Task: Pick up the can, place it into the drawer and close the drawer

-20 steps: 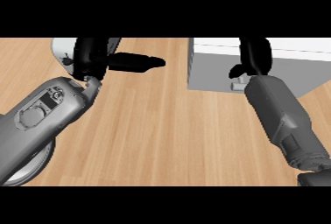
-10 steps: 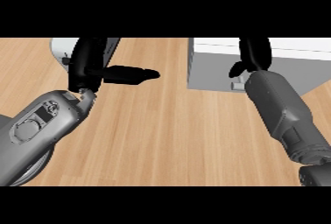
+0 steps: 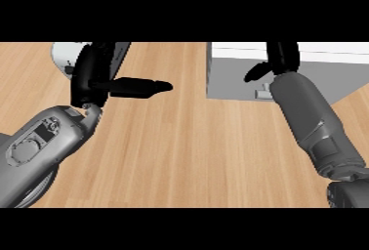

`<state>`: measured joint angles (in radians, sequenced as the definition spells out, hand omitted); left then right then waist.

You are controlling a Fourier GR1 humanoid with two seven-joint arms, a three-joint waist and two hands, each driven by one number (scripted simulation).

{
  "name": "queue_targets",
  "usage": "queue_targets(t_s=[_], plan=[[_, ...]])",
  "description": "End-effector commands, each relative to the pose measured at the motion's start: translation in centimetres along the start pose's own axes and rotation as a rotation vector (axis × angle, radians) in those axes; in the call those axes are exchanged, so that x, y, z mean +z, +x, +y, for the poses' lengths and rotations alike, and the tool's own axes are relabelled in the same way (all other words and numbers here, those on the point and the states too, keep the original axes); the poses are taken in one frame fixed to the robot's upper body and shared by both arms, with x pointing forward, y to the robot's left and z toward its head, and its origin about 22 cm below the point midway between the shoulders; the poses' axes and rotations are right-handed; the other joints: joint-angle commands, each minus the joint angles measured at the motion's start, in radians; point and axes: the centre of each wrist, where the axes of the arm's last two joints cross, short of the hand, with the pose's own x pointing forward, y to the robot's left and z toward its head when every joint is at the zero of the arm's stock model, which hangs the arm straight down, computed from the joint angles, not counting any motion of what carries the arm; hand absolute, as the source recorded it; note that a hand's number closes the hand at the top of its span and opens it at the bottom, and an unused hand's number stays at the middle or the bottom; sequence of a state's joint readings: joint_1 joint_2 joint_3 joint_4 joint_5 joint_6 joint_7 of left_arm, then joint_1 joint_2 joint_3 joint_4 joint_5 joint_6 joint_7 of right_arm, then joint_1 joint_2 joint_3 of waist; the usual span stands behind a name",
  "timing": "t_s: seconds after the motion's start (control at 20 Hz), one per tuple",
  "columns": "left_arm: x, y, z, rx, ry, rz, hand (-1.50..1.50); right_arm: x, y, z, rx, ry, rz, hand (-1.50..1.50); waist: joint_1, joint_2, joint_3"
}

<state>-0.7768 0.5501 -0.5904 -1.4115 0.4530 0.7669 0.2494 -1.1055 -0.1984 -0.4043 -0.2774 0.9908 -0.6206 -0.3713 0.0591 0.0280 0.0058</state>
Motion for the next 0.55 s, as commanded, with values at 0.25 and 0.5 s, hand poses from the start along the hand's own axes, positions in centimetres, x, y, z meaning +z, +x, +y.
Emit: queue_targets(t_s=[0.25, 0.5], plan=[[0.4, -0.1, 0.9, 0.011, 0.007, 0.003, -1.50, -2.8, 5.7, -0.1, -0.504, -0.096, 0.108, -1.50, 0.005, -0.014, -0.002], [1.3, -2.1, 1.9, 0.009, 0.023, 0.004, -1.50, -3.8, 6.4, -1.0, -0.557, -0.100, 0.094, -1.50, -0.011, -0.015, -0.005]])
